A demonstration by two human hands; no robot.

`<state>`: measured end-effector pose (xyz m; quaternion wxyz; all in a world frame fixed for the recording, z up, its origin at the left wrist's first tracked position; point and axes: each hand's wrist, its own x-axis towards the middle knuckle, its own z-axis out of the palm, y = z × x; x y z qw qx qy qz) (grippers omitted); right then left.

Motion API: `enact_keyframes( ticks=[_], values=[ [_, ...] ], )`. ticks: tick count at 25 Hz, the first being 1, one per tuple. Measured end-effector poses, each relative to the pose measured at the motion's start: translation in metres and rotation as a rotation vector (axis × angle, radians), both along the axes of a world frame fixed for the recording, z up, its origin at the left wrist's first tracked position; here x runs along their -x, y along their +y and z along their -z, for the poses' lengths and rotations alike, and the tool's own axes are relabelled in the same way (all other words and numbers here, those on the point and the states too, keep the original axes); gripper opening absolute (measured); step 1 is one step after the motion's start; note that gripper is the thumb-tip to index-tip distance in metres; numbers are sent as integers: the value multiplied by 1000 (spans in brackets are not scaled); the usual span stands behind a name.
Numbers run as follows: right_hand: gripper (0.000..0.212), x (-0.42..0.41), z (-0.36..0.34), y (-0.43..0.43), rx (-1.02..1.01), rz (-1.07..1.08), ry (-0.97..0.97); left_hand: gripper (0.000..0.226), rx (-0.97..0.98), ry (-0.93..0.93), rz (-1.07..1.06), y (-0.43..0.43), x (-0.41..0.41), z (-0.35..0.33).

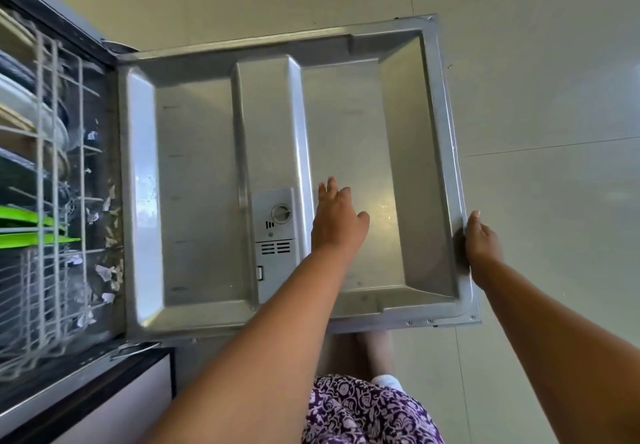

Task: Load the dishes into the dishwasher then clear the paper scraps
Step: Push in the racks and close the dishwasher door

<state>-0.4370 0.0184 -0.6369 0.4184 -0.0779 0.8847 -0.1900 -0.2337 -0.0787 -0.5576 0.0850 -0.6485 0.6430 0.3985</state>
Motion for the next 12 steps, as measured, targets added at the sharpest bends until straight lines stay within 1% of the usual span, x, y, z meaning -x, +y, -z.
enact_keyframes(
  ticks=[3, 5, 9, 12],
  values=[
    [69, 6, 14, 4, -38, 31, -76, 48, 7, -10, 3, -8, -2, 5],
    [73, 7, 16, 6, -80, 60, -149, 48, 15, -13, -1, -11, -6, 5],
    [64, 7, -8, -5, -66, 170, -281, 50, 21, 7, -30, -9, -18, -5],
    [68, 2, -28, 0, -57, 190, -270, 51, 16, 29, -64, 0, -25, -25]
  ],
)
